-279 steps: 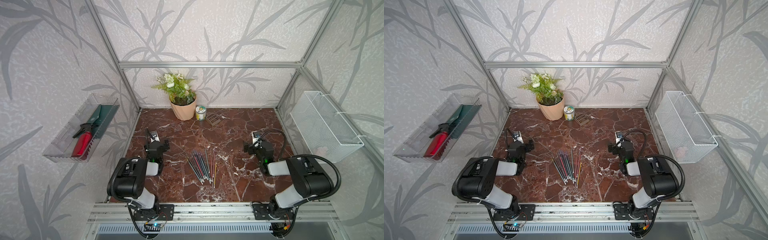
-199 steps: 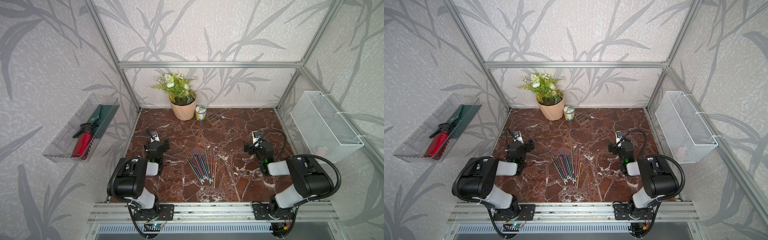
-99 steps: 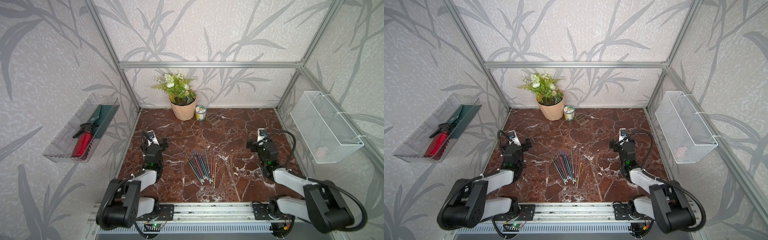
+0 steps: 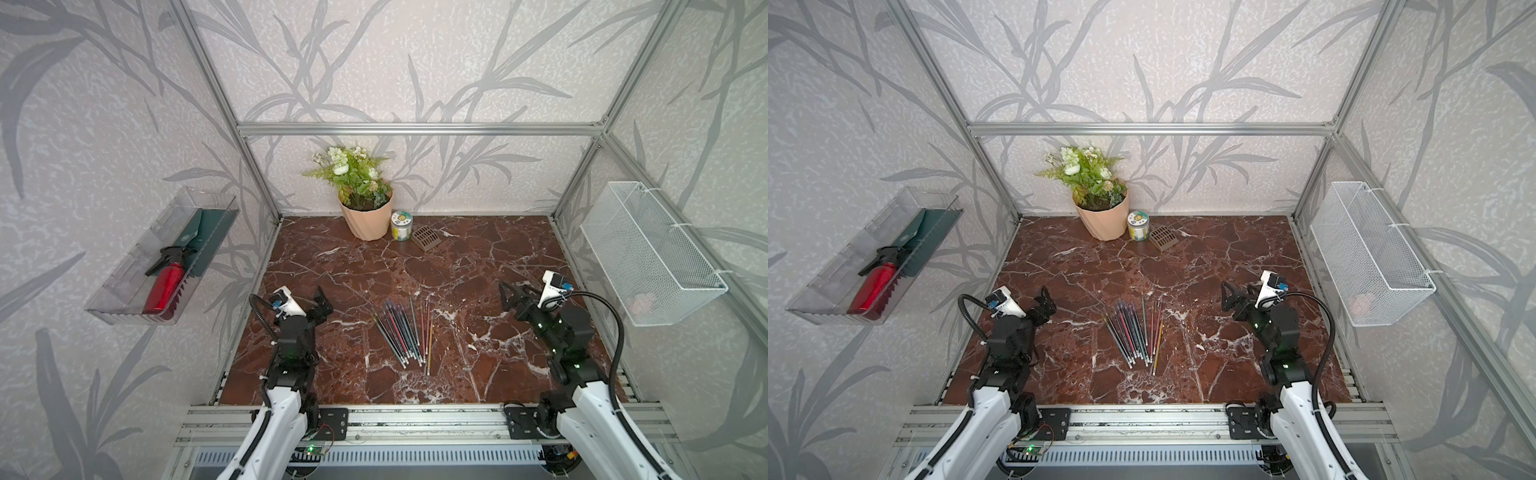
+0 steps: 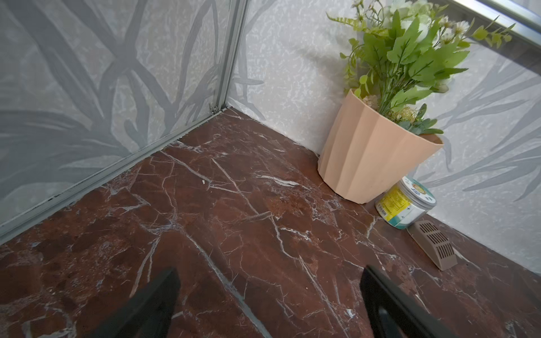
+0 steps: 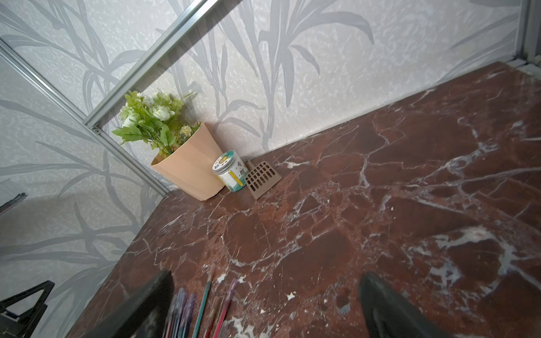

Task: Remove the protective cover of the pencils
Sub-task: Pick up the pencil from the center of the board.

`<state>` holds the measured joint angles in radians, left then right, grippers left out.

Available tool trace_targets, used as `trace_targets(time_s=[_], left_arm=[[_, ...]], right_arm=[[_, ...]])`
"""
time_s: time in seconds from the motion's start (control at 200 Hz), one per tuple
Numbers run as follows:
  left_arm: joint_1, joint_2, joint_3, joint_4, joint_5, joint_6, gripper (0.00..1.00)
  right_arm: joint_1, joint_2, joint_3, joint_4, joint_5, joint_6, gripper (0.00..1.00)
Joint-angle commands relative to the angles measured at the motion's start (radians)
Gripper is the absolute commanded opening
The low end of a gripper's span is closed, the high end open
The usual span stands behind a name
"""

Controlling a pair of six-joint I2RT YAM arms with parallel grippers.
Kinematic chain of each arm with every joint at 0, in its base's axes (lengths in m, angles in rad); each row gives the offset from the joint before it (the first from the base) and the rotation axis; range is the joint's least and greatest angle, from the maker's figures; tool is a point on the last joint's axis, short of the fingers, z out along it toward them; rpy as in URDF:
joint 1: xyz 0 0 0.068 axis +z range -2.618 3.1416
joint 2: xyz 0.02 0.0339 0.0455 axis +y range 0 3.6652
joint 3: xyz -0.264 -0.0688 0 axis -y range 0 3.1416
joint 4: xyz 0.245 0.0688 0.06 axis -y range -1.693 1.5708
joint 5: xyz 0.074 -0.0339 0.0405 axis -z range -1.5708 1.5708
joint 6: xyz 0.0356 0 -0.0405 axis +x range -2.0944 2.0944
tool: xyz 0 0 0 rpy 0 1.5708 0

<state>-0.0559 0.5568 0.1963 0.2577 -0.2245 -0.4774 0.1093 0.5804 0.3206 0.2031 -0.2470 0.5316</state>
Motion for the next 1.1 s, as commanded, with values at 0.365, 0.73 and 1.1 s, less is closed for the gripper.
trace_targets(time_s=[0.365,0.73,1.1], left_arm=[[0.002,-0.014,0.281,-0.600,-0.122,-0.292,0.99],[0.030,0.171,0.173,-0.442,-0.254,-0.268,0.99],[0.245,0.563,0.298,-0.373,0.131,-0.255,0.66]], right_arm=[[0.518,0.296,0.336,-0.332,0.401,-0.122,0.99],[0.978,0.661,0.563,-0.398,0.481,-0.215,0.86],[1.094,0.897,0.633,-0.376,0.356,-0.249,0.59]])
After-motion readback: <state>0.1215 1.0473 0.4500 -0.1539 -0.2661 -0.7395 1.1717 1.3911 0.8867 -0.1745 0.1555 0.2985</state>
